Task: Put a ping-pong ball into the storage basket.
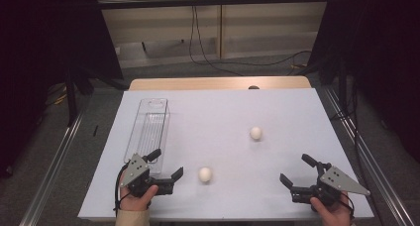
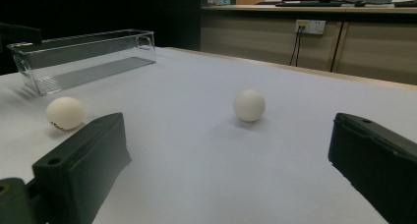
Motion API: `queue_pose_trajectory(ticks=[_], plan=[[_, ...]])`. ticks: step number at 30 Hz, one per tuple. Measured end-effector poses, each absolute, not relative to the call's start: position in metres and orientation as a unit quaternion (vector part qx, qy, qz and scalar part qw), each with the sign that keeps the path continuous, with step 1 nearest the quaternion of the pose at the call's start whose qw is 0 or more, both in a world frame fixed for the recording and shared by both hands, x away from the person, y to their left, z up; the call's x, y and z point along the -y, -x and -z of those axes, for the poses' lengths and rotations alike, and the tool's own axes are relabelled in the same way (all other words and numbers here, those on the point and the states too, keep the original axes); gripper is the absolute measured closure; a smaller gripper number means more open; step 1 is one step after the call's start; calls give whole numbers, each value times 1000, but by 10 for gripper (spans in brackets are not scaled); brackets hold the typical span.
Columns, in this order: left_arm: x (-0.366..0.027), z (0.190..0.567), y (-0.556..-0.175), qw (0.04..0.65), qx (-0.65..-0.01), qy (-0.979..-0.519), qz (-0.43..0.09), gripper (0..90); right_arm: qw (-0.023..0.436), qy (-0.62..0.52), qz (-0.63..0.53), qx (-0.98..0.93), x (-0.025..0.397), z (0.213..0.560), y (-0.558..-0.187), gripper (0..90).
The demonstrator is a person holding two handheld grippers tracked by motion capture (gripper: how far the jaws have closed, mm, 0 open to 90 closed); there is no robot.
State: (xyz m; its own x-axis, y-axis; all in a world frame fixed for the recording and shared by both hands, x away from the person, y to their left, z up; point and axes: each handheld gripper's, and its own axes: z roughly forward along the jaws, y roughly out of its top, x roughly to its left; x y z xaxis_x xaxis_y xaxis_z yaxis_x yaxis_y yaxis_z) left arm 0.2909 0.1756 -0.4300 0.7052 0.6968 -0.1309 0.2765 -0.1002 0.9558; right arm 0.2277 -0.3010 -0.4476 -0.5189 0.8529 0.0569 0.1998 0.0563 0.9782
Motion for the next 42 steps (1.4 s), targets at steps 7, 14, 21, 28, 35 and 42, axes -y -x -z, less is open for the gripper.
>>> queue_pose_trajectory(ticks=[7, 14, 21, 28, 35, 42], plan=[[-170, 428, -292, 576, -333, -725, -181, 20, 288, -393, -561, -669, 301, 448, -228, 13], [-164, 429, -293, 571, -329, -731, -176, 20, 288, -392, -561, -670, 300, 448, -228, 13], [-161, 430, -294, 571, -329, -732, -172, 20, 288, -392, -561, -670, 300, 448, -228, 14], [-155, 431, -295, 567, -325, -738, -168, 20, 288, -392, -561, -670, 300, 448, -228, 14], [-149, 432, -296, 561, -318, -746, -166, 20, 288, -390, -561, -671, 299, 448, -228, 14], [-145, 433, -297, 558, -314, -751, -160, 23, 288, -390, -561, -671, 299, 448, -228, 14]])
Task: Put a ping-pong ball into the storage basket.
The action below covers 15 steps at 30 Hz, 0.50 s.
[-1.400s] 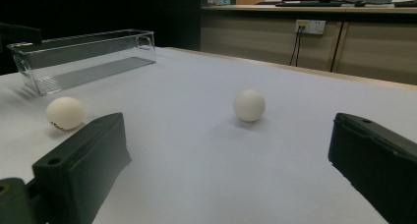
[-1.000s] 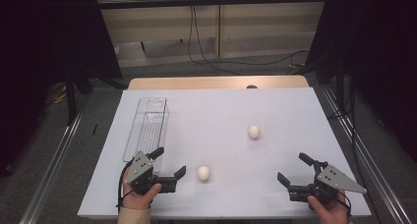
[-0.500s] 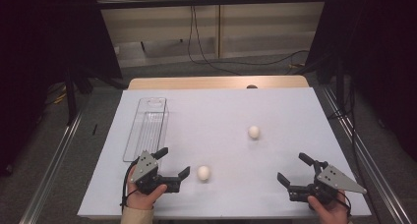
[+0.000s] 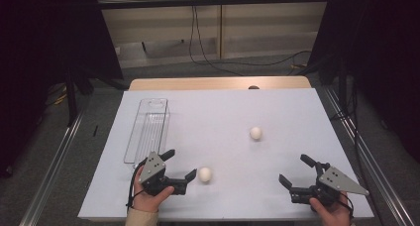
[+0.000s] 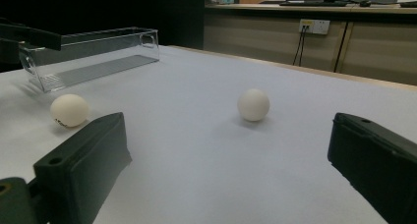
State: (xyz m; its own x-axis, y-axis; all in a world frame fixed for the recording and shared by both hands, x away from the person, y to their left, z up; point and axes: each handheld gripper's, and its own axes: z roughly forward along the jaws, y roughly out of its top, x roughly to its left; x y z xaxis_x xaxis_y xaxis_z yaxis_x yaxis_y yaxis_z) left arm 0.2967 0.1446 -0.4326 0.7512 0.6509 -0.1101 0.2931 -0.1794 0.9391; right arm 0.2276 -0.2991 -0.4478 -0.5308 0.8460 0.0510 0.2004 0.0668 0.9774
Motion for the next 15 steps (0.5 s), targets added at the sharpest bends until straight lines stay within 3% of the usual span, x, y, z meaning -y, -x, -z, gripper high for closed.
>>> queue_pose_trajectory(ticks=[15], plan=[[-137, 434, -298, 557, -314, -753, -153, 22, 287, -389, -561, -671, 299, 448, -227, 14]])
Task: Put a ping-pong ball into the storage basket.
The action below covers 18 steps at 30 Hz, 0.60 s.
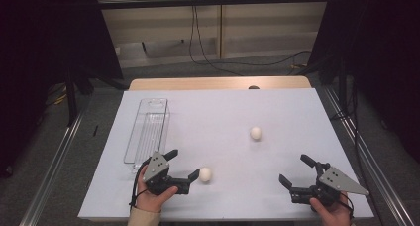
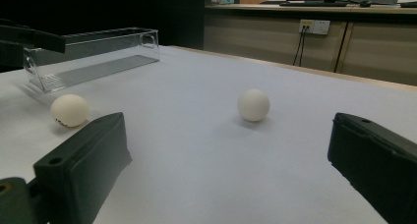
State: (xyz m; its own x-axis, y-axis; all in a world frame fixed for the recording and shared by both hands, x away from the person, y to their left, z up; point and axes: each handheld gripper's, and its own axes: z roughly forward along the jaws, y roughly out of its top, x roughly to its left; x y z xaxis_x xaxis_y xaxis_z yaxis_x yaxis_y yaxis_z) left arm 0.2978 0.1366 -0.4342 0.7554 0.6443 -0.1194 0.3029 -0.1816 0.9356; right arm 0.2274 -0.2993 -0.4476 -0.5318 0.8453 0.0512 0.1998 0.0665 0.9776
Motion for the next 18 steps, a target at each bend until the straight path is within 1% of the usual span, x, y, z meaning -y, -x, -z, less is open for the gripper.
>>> queue_pose_trajectory(ticks=[18], plan=[[-128, 437, -299, 549, -316, -760, -145, 17, 287, -390, -561, -671, 300, 448, -227, 14]])
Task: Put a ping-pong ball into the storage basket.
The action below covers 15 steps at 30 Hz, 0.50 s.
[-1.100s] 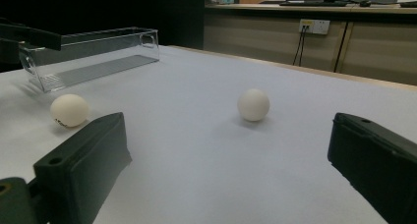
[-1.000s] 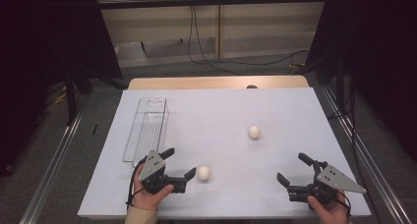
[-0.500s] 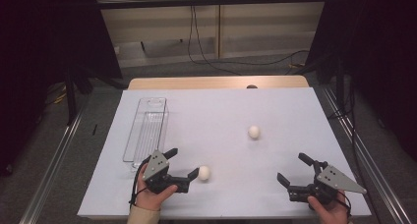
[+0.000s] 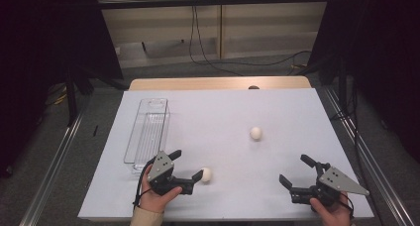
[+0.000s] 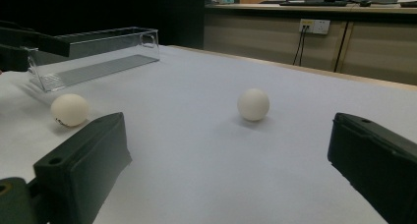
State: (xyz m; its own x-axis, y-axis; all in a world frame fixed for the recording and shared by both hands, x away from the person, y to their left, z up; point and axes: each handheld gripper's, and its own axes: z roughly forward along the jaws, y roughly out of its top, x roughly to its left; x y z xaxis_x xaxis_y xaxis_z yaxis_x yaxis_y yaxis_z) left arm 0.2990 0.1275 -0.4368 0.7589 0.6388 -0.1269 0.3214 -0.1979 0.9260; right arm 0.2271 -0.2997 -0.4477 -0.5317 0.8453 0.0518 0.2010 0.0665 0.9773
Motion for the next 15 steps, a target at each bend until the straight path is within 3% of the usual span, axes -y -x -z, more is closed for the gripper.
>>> queue_pose_trajectory(ticks=[15], plan=[[-119, 439, -300, 535, -313, -773, -137, 19, 287, -391, -562, -671, 299, 448, -227, 14]])
